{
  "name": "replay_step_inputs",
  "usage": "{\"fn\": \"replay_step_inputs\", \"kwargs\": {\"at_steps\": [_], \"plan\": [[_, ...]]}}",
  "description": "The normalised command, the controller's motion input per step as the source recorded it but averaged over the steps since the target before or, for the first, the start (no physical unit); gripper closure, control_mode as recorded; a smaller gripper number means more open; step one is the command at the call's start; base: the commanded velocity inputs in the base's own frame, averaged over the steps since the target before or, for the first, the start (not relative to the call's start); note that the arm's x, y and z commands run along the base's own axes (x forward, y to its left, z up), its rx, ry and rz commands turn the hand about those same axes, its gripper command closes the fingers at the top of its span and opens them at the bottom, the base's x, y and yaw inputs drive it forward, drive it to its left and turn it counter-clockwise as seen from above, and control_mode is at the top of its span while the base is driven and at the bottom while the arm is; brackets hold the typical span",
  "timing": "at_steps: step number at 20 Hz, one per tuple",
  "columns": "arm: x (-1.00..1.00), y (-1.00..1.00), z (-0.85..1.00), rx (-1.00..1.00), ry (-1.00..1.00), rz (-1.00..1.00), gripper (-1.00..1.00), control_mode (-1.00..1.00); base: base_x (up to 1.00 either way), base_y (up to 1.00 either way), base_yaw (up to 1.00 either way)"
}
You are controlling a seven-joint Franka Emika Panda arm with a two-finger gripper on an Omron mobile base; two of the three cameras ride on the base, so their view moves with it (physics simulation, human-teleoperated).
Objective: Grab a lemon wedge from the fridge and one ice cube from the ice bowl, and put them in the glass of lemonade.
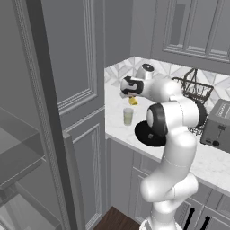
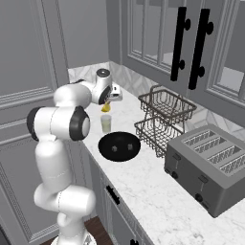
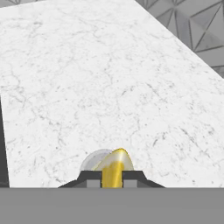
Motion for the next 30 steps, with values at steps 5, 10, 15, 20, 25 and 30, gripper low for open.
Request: {"fn": "replay_step_inputs", "kwargs": {"at_steps": [5,10,15,20,25,30], "plan": [[0.16,0.0,-0.03,0.0,0.0,0.0,1.0,-1.0,0.0,0.0,0.0],[0.0,0.0,-0.08,0.0,0.0,0.0,1.0,-1.0,0.0,0.0,0.0],[0.0,0.0,-0.17,0.0,0.0,0.0,1.0,-1.0,0.0,0.0,0.0],[0.0,0.0,-0.12,0.0,0.0,0.0,1.0,-1.0,0.0,0.0,0.0],[0.23,0.0,-0.04,0.0,0.0,0.0,1.0,-1.0,0.0,0.0,0.0],[0.09,0.0,-0.01,0.0,0.0,0.0,1.0,-1.0,0.0,0.0,0.0]]}}
